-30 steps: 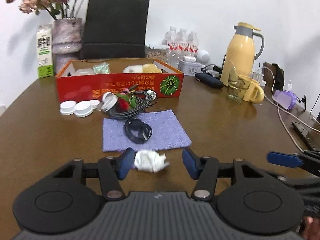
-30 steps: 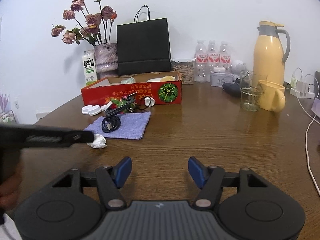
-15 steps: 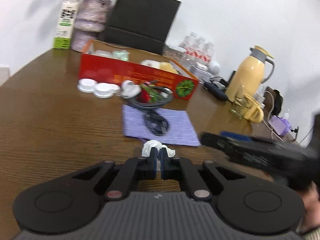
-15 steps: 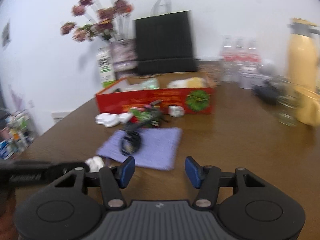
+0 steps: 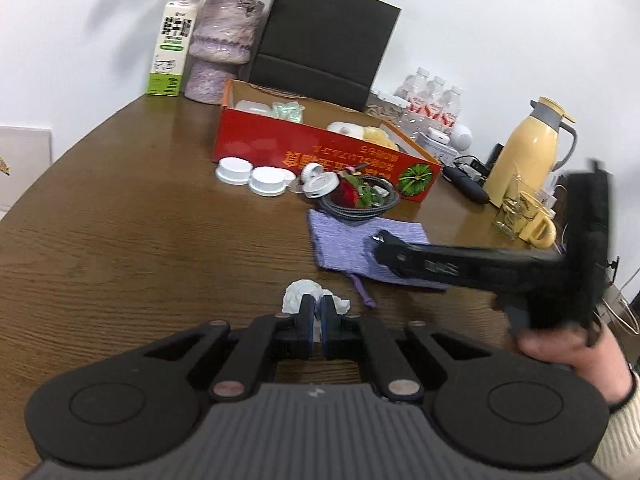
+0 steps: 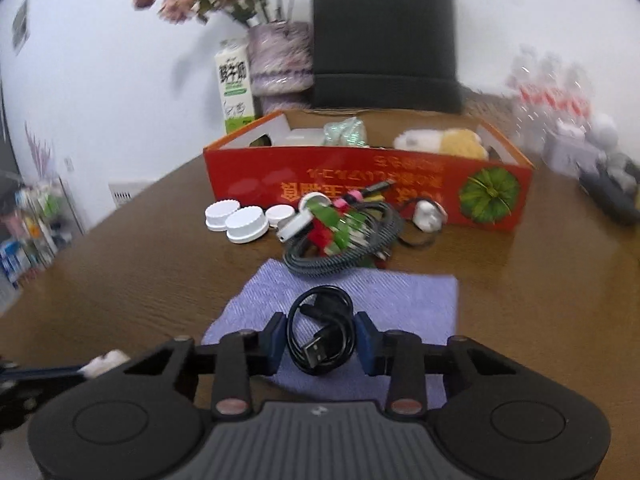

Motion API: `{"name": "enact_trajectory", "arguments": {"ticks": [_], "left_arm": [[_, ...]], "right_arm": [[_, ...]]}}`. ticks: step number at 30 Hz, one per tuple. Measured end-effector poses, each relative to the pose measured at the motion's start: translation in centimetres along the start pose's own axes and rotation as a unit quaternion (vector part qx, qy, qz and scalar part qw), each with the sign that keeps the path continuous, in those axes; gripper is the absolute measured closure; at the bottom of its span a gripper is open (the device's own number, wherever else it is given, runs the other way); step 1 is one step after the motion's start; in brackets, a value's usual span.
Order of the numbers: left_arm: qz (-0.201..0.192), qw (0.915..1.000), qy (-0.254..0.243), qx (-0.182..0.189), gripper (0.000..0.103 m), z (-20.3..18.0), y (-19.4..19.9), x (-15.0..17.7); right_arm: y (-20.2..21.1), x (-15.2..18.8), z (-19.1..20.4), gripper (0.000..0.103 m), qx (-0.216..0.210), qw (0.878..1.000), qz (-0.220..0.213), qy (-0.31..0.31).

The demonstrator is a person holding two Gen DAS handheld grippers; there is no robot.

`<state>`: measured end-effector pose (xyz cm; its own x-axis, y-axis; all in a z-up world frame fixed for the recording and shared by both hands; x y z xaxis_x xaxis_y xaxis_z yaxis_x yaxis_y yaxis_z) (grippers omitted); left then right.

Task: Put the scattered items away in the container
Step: 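Grasp the black cable with right tool while left tool holds the tissue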

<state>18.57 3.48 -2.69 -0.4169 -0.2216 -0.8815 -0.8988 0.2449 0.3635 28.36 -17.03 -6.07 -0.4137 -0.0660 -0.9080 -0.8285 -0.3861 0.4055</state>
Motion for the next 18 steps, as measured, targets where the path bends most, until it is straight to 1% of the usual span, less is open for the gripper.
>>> {"name": "enact_trajectory", "arguments": {"ticks": [3,6,8,9,11,13,15,18], "left_arm": [[-0.006,0.9999,-0.006,0.014,0.099,-0.8,0.0,-0.4],[-0.017,0.9993,-0.01,0.033,0.099,-1.2,-0.1,-1.6],[-0.024,0.9984,-0.001,0.052,0.099,-1.1,-0.9,-3.7],[-0.035,0.9973,-0.001,0.064,0.099,-1.0,-1.3,-5.2],[-0.056,0.9944,-0.014,0.088,0.099,-0.9,-2.4,-8.6],[-0.058,0.9937,-0.03,0.091,0.099,-0.7,-4.5,-11.8],[-0.053,0.9942,-0.048,0.08,0.099,-0.3,-7.3,-14.5],[-0.04,0.9954,-0.066,0.056,0.099,0.7,-11.8,-16.6]], "right_arm": [[3.6,0.1,-1.5,0.068,-0.001,1.0,-0.008,-0.016],[7.0,0.0,-3.6,0.068,0.001,0.999,-0.02,-0.048],[8.7,-0.7,-5.4,0.068,0.017,0.997,-0.032,-0.065],[9.3,-1.4,-6.2,0.068,0.03,0.996,-0.04,-0.068],[9.6,-3.0,-7.3,0.068,0.045,0.995,-0.057,-0.062],[8.8,-5.0,-7.7,0.068,0.051,0.995,-0.071,-0.047],[7.6,-7.1,-7.8,0.068,0.041,0.994,-0.092,-0.038],[5.0,-10.2,-8.5,0.068,0.015,0.991,-0.122,-0.051]]}}
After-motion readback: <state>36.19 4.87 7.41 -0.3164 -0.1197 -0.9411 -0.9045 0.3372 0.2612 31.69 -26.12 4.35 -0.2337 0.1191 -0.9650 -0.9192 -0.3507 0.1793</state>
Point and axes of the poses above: each gripper's, at about its wrist camera, not at the fingertips, and y roughly against the way its jaws point, z to its left, x to its underside, the point moved 1 cm from there along -y, roughly the way its jaws point, and after that the axes turned 13 degrees about -z, right-handed, at the moved point
